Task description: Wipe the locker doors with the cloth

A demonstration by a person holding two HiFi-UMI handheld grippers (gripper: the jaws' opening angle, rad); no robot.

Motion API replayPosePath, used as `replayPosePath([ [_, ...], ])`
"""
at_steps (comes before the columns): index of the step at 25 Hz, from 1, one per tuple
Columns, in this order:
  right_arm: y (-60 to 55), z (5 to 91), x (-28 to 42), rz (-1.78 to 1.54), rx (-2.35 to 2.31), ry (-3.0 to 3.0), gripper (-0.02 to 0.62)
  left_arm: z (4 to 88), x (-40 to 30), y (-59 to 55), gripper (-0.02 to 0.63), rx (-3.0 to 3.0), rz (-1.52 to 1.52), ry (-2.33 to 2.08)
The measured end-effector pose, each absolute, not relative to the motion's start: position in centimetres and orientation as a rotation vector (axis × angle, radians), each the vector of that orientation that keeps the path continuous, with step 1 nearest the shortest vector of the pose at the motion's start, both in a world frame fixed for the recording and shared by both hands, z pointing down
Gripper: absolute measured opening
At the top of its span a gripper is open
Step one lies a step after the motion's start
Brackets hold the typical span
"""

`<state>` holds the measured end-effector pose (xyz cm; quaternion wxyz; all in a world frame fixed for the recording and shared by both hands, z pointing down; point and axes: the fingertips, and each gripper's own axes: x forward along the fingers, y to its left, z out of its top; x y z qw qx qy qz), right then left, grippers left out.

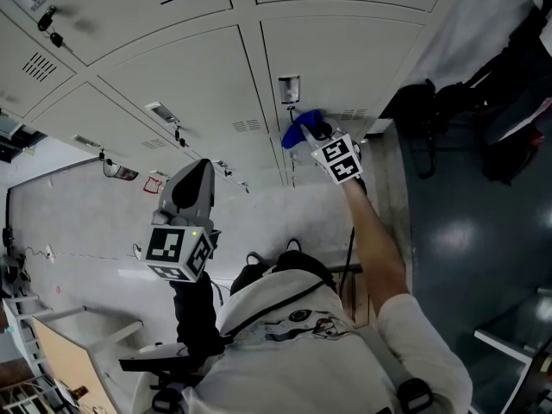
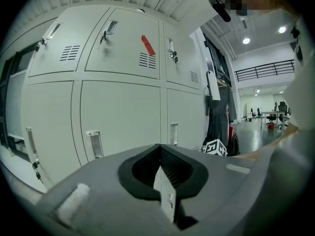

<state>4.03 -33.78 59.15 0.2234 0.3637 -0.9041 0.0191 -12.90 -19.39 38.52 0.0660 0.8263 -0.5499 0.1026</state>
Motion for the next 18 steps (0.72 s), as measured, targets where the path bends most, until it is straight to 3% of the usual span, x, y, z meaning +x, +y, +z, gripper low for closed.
replayPosePath([
  [8, -35.6, 60.4, 15.2, 0.055, 1.198, -2.333, 0.038, 39.2, -11.7, -20.0, -0.002, 2.51, 0.31, -1.605],
  [18, -36.6, 60.1, 22.4, 0.109, 1.367, -2.231, 0.038, 39.9, -9.7, -20.0, -0.002, 2.556, 0.33, -1.523],
])
